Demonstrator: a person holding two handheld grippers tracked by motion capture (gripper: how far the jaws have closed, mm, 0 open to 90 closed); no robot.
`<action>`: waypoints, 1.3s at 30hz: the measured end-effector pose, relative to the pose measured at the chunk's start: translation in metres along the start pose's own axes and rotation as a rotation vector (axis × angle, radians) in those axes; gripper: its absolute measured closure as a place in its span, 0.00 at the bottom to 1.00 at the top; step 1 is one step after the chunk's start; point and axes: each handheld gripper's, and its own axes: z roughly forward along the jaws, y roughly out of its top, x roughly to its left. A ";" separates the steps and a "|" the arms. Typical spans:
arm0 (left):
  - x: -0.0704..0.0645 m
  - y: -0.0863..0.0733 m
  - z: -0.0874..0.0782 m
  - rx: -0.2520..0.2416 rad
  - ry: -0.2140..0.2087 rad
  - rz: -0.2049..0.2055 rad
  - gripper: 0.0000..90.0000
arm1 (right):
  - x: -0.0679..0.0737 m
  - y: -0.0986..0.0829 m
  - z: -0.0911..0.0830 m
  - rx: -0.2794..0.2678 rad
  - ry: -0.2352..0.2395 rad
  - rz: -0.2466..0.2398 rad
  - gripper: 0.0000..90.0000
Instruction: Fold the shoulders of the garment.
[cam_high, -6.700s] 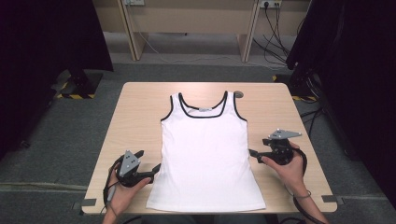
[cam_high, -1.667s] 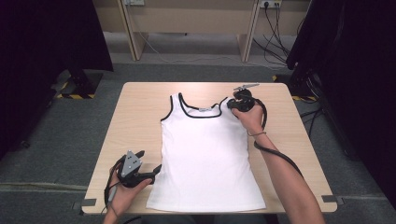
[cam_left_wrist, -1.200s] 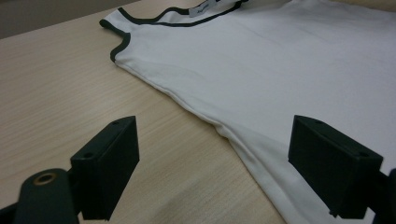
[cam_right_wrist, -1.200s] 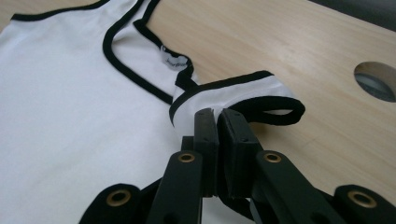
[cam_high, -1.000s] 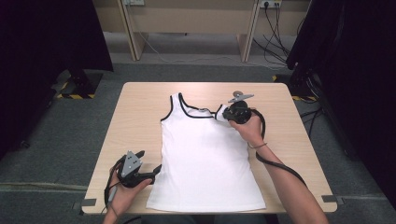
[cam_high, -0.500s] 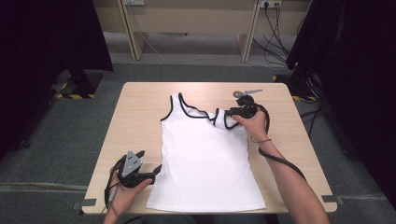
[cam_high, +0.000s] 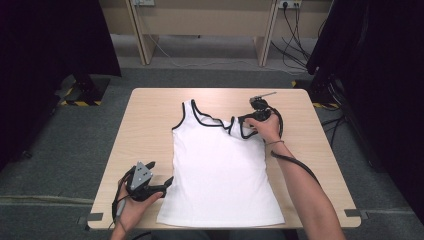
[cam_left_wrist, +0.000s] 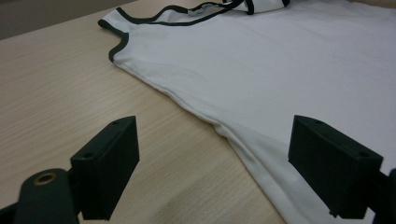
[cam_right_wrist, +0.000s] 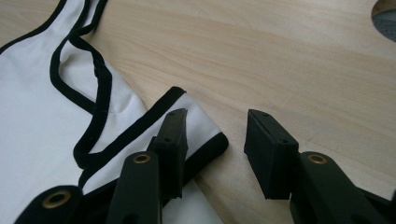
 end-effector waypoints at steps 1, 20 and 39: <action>0.000 0.000 0.000 0.000 -0.001 0.000 0.17 | 0.000 0.000 0.002 0.005 0.004 0.004 0.66; 0.000 0.000 0.000 0.000 -0.002 0.000 0.17 | 0.018 0.003 -0.022 -0.036 0.044 -0.095 0.94; -0.001 0.000 0.000 0.004 0.001 0.004 0.17 | 0.066 -0.033 -0.039 0.003 0.234 -0.301 0.86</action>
